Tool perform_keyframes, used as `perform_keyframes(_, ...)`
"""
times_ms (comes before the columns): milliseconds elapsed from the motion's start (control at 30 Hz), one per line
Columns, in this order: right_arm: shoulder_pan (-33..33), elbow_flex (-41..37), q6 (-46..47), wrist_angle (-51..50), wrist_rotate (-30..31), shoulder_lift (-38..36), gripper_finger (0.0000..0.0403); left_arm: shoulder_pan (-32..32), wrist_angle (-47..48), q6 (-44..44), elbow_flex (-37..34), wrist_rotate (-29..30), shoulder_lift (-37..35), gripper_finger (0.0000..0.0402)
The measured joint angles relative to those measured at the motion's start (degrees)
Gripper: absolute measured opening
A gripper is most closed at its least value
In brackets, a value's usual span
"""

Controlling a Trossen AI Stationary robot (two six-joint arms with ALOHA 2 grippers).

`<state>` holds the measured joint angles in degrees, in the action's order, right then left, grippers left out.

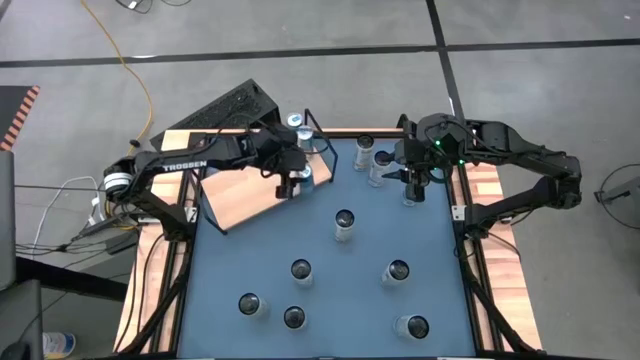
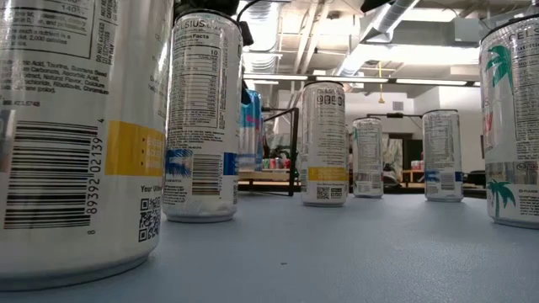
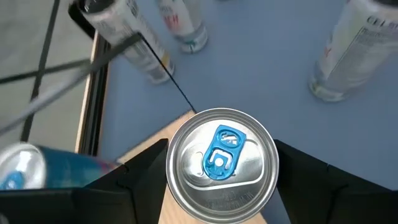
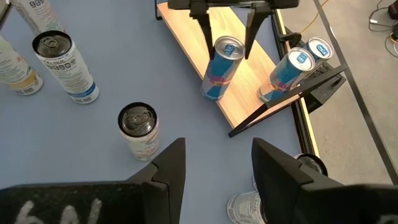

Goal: Place canned beverage on shelf
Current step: Adjust the blue soda cans on the shelf

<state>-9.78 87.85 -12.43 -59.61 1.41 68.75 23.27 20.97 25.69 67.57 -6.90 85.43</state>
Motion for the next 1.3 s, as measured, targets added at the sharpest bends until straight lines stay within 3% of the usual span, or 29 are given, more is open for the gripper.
perform_keyframes(367, 0.0, -5.5, 0.0, 1.8, -0.1, 0.0, 0.0168, 4.0, -1.0, 7.4, 0.0, -9.0, -0.1, 0.0237)
perform_keyframes(1300, 0.0, -6.7, -1.0, 5.0, -0.1, 0.0, 0.0168, 5.4, -1.0, 11.2, 0.0, -5.8, -0.1, 0.0239)
